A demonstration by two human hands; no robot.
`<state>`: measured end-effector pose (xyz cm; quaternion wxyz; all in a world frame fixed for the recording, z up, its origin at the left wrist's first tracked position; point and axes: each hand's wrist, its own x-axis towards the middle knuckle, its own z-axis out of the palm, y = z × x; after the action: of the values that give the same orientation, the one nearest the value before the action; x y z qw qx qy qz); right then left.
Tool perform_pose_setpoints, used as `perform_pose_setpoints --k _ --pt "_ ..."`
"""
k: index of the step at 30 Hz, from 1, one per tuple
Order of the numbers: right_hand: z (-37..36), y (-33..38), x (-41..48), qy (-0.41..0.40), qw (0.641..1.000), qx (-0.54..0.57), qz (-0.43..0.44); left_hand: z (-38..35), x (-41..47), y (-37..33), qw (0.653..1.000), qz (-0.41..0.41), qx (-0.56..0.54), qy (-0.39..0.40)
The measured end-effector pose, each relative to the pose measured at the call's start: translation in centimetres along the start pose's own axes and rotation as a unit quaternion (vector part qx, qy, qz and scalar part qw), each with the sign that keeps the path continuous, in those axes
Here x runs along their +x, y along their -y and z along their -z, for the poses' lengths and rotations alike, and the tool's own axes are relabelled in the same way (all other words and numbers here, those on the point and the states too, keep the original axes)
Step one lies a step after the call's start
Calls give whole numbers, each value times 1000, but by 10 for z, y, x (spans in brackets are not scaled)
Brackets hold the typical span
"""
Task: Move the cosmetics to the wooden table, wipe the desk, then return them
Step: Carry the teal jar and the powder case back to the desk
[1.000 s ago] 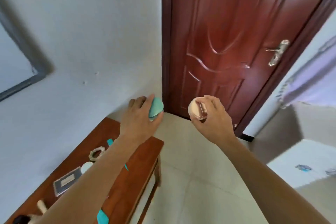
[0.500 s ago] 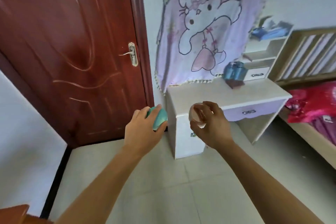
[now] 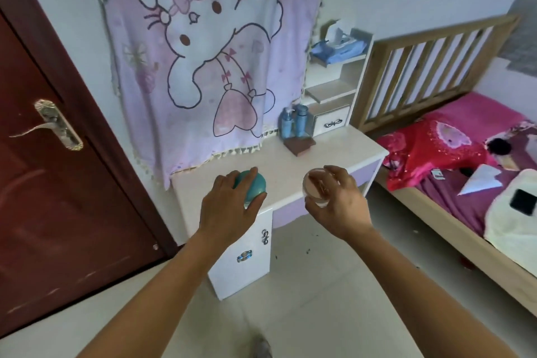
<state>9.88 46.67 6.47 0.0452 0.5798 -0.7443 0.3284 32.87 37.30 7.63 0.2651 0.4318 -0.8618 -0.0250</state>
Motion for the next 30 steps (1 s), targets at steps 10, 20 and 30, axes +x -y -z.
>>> perform_pose_setpoints --k 10,20,30 --pt "-22 -80 185 -15 998 -37 -55 -80 218 21 997 -30 -65 21" --pt "-157 -174 289 111 992 29 -47 -219 279 66 978 142 -94 119" --pt "-296 -234 357 384 921 45 52 -315 282 89 922 333 -73 185"
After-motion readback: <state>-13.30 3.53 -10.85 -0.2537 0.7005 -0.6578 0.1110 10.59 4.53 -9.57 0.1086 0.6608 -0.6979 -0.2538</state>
